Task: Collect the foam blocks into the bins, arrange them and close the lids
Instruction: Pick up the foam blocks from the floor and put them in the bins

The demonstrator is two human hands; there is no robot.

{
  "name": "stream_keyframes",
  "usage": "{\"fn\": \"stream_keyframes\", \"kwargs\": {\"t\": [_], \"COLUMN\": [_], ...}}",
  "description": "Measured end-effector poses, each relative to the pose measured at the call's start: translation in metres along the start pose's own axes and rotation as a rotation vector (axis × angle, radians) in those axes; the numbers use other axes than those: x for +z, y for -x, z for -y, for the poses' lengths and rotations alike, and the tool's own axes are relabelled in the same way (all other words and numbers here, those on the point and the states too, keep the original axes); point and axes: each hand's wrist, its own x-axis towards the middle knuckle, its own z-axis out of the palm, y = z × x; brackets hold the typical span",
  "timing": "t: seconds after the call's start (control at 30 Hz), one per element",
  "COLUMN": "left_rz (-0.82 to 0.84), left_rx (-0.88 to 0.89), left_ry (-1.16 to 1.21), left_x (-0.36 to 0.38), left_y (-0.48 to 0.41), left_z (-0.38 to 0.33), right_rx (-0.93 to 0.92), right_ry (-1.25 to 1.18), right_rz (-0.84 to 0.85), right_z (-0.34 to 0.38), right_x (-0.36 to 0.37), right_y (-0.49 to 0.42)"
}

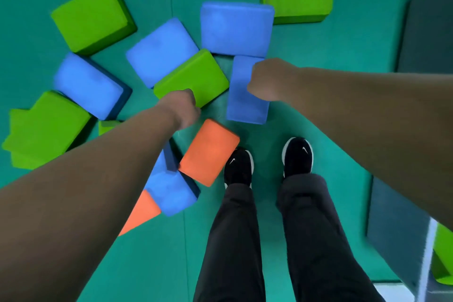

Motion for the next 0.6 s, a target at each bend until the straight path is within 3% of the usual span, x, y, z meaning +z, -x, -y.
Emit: {"fn": "stream_keyframes", "kwargs": {"t": [0.17, 0.33, 0.6], "left_rz": [0.019, 0.051, 0.066], "left_rx": [-0.048, 0.075, 0.157], "left_ry": [0.097, 0.127, -0.137], "left_x": [0.043, 0.094, 0.145], "left_y": [-0.026, -0.053, -0.108], "left_z": [0.02, 0.016, 0.004], "right_rx": [-0.019, 0.04, 0.157], "right_ry": [0.088, 0.069, 0.14], "right_rz": [0.057, -0.057, -0.147], "right_z": [0.009, 0.005, -0.01], "right_x": [0.028, 0.054, 0.08], "right_y": [-0.042, -0.081, -0.136]}}
